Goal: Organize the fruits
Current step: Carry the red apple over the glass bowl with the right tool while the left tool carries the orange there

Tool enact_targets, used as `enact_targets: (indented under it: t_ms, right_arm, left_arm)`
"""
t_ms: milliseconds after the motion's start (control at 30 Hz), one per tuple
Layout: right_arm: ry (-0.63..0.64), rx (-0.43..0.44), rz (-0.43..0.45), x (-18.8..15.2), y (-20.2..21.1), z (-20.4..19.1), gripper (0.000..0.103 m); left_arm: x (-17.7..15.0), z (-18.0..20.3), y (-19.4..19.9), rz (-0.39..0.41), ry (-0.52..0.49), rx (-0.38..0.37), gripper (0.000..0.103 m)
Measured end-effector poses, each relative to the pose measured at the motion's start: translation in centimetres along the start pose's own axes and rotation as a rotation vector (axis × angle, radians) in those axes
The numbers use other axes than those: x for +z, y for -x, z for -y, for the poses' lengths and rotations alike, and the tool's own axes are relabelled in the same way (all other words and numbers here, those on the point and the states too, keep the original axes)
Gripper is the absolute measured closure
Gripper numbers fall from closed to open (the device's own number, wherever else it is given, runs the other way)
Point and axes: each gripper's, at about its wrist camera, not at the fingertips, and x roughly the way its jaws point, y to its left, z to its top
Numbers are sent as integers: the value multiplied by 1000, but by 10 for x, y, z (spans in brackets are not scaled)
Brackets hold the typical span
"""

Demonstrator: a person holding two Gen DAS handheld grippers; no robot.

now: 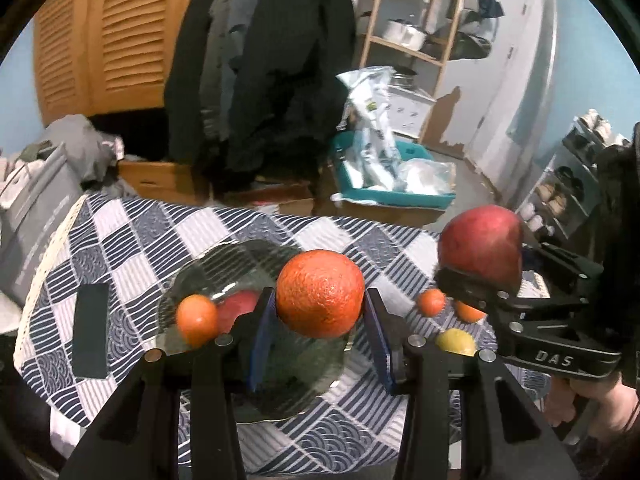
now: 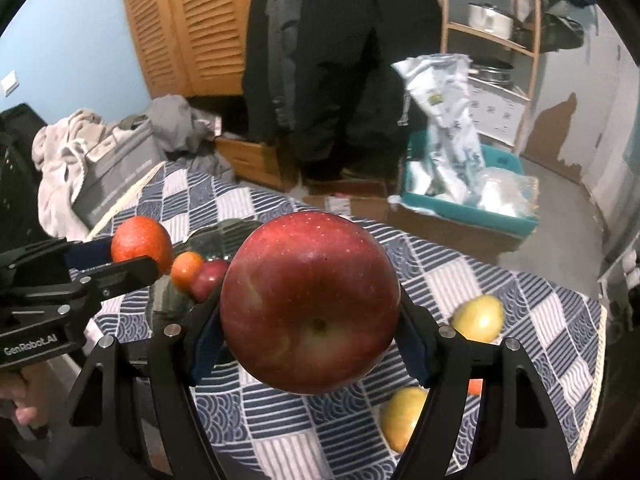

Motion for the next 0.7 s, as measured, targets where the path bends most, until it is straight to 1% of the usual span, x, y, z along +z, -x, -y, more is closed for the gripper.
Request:
enact_targets:
  t_ms: [167,367,533,700]
  right_arm:
    - [26,30,-42,4,-25,-19,29]
    - [39,77,-97,4,-62,-38,29]
    - [31,114,-154,0,-93,-48,29]
    - [31,117,-210,-6,-116,-54,29]
  left_arm:
    - [-10,-24,-15,-45,43,40,59]
    - [-21,-47,-28,-80,59,91,59]
    - [-32,-65,-45,-125,79,129,59]
    - [-42,-76,-57,-163,89,155,59]
